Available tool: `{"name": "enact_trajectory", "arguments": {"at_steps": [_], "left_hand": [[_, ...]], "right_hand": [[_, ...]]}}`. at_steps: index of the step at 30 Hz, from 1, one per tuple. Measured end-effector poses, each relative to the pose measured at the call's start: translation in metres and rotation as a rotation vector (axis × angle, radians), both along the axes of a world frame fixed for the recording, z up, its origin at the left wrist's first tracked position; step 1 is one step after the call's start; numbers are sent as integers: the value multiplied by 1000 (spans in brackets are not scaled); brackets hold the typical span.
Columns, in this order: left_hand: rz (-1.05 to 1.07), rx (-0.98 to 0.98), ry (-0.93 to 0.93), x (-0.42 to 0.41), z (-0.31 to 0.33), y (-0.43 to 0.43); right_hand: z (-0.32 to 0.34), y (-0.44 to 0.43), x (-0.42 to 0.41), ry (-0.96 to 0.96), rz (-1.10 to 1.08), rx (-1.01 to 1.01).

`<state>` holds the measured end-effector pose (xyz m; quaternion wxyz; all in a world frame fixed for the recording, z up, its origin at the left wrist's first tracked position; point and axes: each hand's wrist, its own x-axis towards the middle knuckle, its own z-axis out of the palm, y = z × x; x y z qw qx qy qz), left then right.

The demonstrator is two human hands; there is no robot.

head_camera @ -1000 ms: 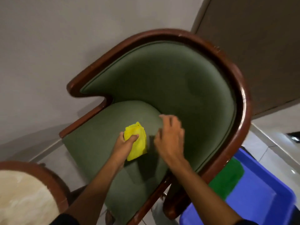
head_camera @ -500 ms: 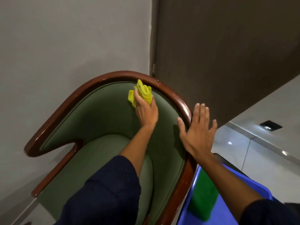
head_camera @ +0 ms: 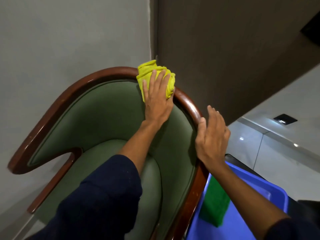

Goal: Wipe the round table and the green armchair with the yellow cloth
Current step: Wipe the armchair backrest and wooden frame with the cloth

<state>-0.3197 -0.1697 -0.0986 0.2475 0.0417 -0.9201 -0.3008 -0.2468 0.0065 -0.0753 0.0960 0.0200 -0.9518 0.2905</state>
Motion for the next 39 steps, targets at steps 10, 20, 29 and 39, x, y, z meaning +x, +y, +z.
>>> {"name": "enact_trajectory", "arguments": {"at_steps": [10, 20, 29, 39], "left_hand": [[-542, -372, -84, 63, -18, 18], [544, 387, -197, -3, 0, -40], [281, 254, -279, 56, -26, 18], [-106, 293, -302, 118, -41, 83]], "right_hand": [[1, 3, 2, 13, -139, -205], [-1, 0, -1, 17, -43, -76], [-1, 1, 8, -22, 26, -103], [-3, 3, 1, -25, 19, -159]]}}
